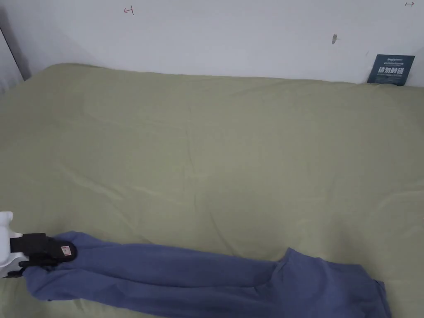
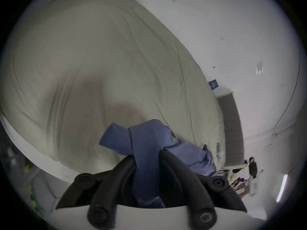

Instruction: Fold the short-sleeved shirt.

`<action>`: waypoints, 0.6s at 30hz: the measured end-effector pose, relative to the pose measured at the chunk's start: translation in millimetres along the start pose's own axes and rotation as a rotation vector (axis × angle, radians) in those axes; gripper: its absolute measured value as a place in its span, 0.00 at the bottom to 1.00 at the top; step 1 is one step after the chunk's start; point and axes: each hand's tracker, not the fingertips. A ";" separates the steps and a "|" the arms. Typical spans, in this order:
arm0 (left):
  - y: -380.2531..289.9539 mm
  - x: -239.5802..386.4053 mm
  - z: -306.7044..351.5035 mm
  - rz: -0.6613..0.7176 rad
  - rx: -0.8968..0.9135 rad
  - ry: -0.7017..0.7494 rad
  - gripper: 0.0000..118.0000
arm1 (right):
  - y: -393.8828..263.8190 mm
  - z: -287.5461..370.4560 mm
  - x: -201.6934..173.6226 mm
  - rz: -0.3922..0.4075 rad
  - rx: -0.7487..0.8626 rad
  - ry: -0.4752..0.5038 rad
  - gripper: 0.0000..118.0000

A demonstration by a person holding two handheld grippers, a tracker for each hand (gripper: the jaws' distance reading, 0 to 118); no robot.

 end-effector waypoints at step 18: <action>-78.2 243.5 -97.4 -0.481 -0.089 0.252 0.14 | -6.2 14.4 16.0 0.008 0.013 -0.007 0.02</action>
